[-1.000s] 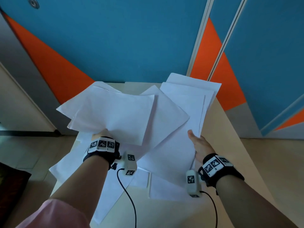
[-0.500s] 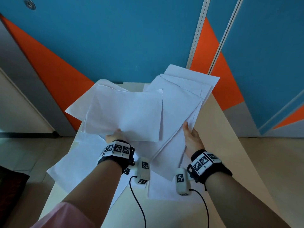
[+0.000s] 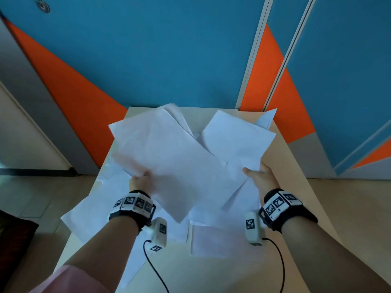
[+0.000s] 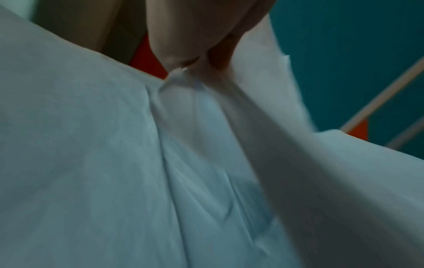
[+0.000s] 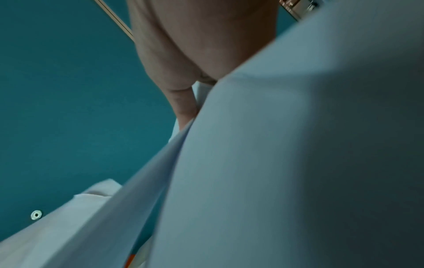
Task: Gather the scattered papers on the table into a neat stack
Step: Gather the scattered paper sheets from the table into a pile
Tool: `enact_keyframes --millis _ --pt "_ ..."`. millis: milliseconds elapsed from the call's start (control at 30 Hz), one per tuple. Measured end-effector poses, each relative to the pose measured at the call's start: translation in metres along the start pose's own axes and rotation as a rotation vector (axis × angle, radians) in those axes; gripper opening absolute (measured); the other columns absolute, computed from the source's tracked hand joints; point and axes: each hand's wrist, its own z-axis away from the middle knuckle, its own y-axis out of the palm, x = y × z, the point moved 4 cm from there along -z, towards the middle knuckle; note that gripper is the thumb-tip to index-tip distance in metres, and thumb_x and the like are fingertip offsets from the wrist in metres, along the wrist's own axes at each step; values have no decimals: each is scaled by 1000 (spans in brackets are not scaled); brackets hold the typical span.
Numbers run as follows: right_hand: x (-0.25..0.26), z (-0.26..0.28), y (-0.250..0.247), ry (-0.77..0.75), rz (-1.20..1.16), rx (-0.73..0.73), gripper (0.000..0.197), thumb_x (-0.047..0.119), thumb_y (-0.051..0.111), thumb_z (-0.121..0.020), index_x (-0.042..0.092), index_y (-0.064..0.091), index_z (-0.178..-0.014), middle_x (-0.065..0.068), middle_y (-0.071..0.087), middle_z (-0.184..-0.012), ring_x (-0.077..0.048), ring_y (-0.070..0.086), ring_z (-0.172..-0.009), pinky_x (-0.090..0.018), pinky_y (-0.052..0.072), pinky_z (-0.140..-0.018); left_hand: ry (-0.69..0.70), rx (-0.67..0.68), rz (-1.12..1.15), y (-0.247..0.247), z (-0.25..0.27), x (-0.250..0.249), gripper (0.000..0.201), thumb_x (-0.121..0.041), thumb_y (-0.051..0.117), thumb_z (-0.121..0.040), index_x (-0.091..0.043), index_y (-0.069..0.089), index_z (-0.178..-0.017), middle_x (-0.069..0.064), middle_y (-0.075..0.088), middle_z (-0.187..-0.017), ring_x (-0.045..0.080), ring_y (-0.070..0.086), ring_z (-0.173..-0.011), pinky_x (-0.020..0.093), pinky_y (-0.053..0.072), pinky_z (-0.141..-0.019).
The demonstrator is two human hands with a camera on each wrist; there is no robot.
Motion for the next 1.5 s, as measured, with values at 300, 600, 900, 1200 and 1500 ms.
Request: enact_keyframes --millis 300,600,900,1200,1500 --pt "37 1 -23 -103 139 124 46 8 59 -90 20 51 -134 11 57 -125 -14 51 -120 -32 36 -103 174 -102 -322 -46 -29 -39 41 5 37 -93 -3 42 -133 20 58 -127 30 55 -118 31 41 -97" --pt "59 12 5 -174 171 373 55 2 55 -90 15 42 -142 0 52 -141 -16 47 -130 -39 31 -114 104 511 28 27 12 -36 67 -31 82 -65 4 55 -115 17 64 -110 33 61 -103 37 49 -89" --pt "50 20 16 -83 47 516 48 15 74 -66 12 66 -113 -8 74 -105 -20 71 -94 -28 57 -77 -27 984 142 66 27 -1 90 -40 94 -22 -16 66 -104 2 76 -99 15 74 -84 31 56 -75" --pt "37 14 8 170 -22 401 71 66 55 -72 20 54 -126 4 63 -122 -15 63 -107 -34 45 -99 123 778 124 72 33 -23 68 -26 89 -53 -7 65 -114 14 71 -109 31 67 -103 28 59 -68" --pt "24 -12 1 94 180 160 68 36 82 -68 11 53 -125 -7 60 -128 -29 57 -117 -49 43 -102 196 590 -8 68 19 -16 58 -36 74 -74 -14 49 -122 8 63 -114 22 62 -96 31 50 -79"
